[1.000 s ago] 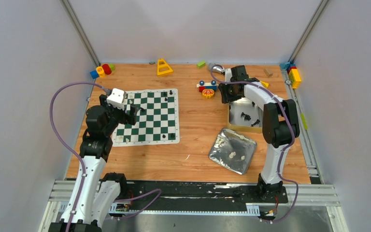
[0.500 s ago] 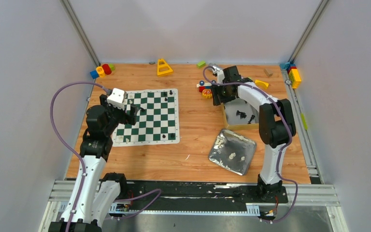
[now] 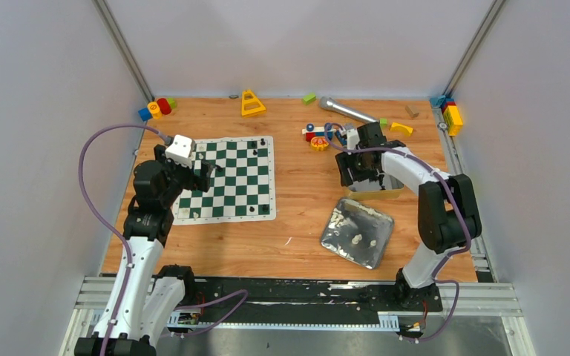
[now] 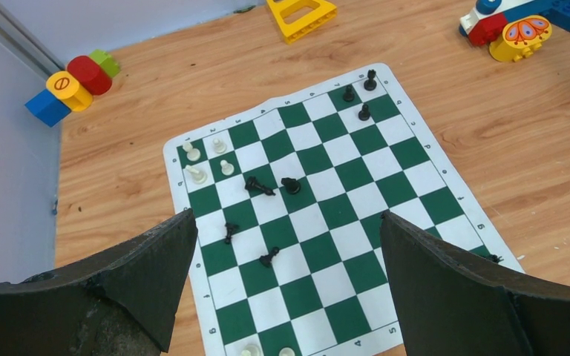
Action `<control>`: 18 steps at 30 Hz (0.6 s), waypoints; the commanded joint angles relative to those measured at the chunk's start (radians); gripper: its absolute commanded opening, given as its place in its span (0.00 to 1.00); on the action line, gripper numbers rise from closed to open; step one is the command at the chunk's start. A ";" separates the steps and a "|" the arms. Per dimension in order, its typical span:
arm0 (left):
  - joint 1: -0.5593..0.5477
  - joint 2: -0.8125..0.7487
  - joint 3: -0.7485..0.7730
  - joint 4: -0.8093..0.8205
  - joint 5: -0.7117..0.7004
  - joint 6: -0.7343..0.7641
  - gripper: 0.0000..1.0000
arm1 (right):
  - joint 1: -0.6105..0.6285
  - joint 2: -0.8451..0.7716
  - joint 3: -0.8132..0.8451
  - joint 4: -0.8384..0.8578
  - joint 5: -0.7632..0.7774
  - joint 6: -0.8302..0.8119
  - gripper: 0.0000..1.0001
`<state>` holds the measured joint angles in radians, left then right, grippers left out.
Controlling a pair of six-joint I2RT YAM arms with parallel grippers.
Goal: Set up the chess pieces on the board
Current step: Adjust the storage box at the center of the board.
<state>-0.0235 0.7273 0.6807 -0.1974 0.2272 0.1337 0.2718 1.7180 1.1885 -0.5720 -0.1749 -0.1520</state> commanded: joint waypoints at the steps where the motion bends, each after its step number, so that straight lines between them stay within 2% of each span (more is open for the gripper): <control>1: 0.007 0.005 0.004 0.021 0.012 0.011 1.00 | 0.009 -0.013 -0.043 0.001 -0.069 -0.006 0.60; 13: 0.007 0.011 0.019 0.007 0.018 0.007 1.00 | 0.107 0.022 0.057 -0.023 -0.154 0.005 0.57; 18: 0.007 0.036 0.029 -0.002 0.042 0.028 1.00 | 0.107 -0.021 0.068 -0.041 -0.107 -0.023 0.59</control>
<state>-0.0235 0.7441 0.6807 -0.2058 0.2363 0.1345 0.3801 1.7454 1.2194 -0.6060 -0.2958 -0.1524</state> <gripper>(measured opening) 0.998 0.578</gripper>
